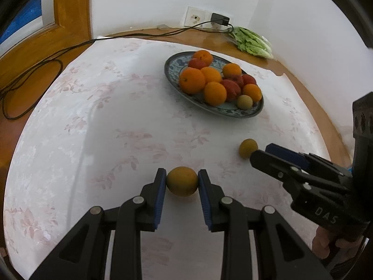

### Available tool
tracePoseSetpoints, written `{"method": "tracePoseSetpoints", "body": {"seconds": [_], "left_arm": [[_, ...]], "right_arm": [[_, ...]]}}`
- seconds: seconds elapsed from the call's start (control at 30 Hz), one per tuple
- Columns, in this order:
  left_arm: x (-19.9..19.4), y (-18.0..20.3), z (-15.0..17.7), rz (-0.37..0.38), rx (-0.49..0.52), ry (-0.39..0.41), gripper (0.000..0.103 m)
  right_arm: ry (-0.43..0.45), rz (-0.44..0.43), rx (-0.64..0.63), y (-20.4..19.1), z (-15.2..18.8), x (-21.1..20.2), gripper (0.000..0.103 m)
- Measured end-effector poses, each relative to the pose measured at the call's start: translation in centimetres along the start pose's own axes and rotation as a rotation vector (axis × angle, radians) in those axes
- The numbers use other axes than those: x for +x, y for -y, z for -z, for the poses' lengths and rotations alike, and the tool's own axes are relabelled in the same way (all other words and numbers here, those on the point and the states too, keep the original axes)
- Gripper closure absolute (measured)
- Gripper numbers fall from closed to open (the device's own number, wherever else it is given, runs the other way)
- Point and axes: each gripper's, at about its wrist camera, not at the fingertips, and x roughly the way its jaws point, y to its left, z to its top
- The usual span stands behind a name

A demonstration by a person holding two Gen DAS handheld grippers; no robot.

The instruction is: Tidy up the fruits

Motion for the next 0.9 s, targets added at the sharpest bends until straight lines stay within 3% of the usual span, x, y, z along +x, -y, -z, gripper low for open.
{"method": "tracePoseSetpoints", "body": {"seconds": [0.27, 0.5, 0.9], "left_arm": [[0.2, -0.7, -0.4, 0.002, -0.020, 0.001, 0.074], [0.1, -1.1, -0.7, 0.005, -0.029, 0.006, 0.074], [-0.1, -1.0, -1.4, 0.007, -0.021, 0.015, 0.074]], "right_arm": [[-0.015, 0.011, -0.032, -0.6, -0.6, 1.6, 0.063], [-0.014, 0.050, -0.058, -0.9, -0.8, 2.4, 0.078], [0.003, 0.037, -0.049, -0.5, -1.0, 1.5, 0.078]]}}
